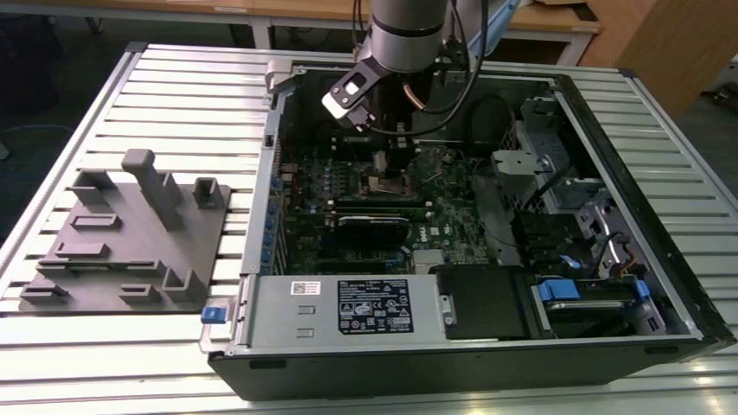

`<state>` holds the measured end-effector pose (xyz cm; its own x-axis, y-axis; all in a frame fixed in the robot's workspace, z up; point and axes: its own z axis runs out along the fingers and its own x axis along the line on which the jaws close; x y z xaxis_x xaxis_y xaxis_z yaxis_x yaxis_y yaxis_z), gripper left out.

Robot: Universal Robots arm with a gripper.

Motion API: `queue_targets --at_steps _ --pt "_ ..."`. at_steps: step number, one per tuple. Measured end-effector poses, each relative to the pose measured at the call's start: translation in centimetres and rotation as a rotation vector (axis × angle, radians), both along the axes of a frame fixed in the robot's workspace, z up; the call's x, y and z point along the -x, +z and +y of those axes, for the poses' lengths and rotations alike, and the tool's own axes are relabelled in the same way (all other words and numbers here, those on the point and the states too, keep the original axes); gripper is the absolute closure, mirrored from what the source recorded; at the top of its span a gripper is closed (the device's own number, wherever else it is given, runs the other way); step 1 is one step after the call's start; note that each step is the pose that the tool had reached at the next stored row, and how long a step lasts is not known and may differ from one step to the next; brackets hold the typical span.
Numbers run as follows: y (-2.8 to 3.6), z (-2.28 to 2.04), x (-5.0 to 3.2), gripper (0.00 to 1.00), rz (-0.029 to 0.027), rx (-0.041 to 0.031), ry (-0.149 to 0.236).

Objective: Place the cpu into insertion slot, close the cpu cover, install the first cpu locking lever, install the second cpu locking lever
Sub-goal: 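Place the cpu into insertion slot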

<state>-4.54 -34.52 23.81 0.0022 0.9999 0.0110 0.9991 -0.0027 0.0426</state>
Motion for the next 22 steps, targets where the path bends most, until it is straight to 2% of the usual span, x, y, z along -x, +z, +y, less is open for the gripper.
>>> queue_targets --at_steps 11,22 --pt "-0.74 0.01 0.0 0.46 0.0 0.0 -0.002" --pt "-0.85 0.01 0.0 0.46 -0.0002 -0.0003 -0.002"
